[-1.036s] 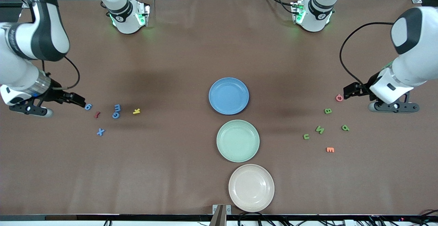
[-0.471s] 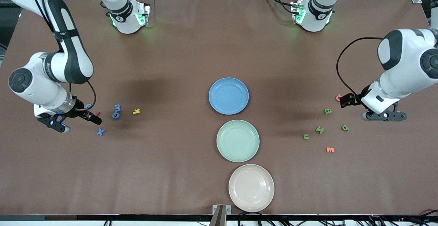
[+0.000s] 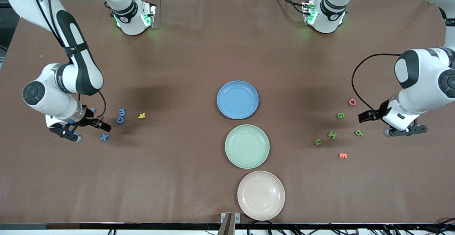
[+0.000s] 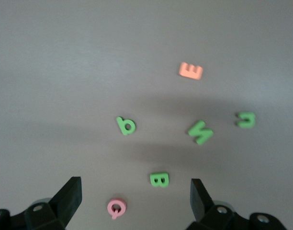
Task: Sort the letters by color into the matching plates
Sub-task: 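Grasp the blue X with the right gripper while the left gripper grasps the green b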
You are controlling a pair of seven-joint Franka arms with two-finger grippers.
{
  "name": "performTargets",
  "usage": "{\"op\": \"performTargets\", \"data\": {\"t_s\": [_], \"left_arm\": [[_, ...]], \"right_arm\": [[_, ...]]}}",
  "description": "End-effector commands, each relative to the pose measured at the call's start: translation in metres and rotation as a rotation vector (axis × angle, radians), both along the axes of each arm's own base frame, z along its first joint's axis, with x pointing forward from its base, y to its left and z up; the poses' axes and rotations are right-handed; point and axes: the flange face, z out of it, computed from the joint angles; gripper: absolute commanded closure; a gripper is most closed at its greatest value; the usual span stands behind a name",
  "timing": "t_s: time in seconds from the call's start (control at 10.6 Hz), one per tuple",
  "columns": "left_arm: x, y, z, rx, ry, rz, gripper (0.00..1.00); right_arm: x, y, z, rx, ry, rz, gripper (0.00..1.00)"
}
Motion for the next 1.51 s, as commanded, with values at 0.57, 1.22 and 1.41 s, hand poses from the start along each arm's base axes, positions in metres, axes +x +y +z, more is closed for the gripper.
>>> {"op": "performTargets", "data": {"t_s": [0.57,1.22,1.41], "left_arm": [[0.023,0.016,-0.084,-0.002,-0.001,0.505,0.00],[0.035,0.031,-0.133,0.068,-0.013,0.664,0.00],[0.037,0.023,-0.142,0.082,-0.030,0.677,0.00]], "right_arm": [[0.025,-0.019,-0.049,-0.052,-0.001,0.146,0.21],[0.043,-0.027,-0.073,-0.030,0.008,0.104,0.25],[0.042,-0.027,-0.074,-0.027,0.017,0.101,0.27]]}}
